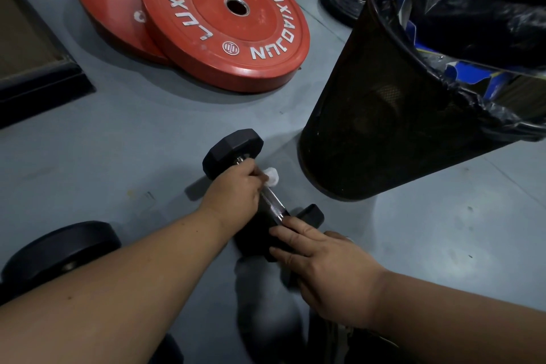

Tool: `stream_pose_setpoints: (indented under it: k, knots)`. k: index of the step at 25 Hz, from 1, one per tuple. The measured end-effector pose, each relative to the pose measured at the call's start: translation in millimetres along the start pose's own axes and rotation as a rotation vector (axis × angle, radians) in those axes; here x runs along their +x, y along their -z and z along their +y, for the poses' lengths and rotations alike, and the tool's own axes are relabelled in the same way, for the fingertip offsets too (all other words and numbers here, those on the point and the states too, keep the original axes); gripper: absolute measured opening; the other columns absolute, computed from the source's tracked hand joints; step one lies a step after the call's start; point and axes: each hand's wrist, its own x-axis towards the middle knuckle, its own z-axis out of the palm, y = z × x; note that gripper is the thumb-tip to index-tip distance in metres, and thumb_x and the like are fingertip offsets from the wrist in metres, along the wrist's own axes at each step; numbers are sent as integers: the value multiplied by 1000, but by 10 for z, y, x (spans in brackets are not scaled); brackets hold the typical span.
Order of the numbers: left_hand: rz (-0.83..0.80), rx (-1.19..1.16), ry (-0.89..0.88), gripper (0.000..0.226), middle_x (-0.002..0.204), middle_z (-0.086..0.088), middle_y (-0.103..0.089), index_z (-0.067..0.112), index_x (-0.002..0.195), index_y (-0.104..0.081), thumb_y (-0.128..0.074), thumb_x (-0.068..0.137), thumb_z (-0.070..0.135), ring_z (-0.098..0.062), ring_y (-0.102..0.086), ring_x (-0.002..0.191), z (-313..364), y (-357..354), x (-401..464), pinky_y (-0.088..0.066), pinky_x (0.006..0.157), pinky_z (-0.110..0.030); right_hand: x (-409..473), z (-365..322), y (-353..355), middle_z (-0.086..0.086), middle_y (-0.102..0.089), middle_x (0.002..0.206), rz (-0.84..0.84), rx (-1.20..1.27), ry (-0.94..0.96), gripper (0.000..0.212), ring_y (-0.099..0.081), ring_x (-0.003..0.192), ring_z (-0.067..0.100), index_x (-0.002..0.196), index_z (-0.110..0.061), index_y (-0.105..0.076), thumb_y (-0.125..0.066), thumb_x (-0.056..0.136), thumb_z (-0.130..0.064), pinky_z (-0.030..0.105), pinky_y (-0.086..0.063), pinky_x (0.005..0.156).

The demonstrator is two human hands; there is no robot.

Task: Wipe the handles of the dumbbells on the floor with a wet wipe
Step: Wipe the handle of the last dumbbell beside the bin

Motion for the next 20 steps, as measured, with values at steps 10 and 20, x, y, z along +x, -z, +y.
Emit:
stream_pose_setpoints:
  k: [10, 20]
  knots:
    - [-213, -147, -11, 29, 98, 14, -62, 22, 92, -68, -48, 91, 43, -10, -62, 93, 161, -101, -161, -54, 76, -34, -3, -1, 5, -4, -23, 166, 6, -2, 22, 62, -10, 156, 18, 149, -29, -46, -36, 89, -37, 45, -56, 91]
    - [-16, 72, -23, 11, 94, 7, -63, 16, 86, -77, -68, 81, 14, -23, -60, 90, -88, 6, 35, -56, 65, -37, -3, 1, -28, -9, -21, 166, 10, 12, 15, 61, -9, 156, 15, 151, -31, -43, -38, 91, -37, 44, -54, 95]
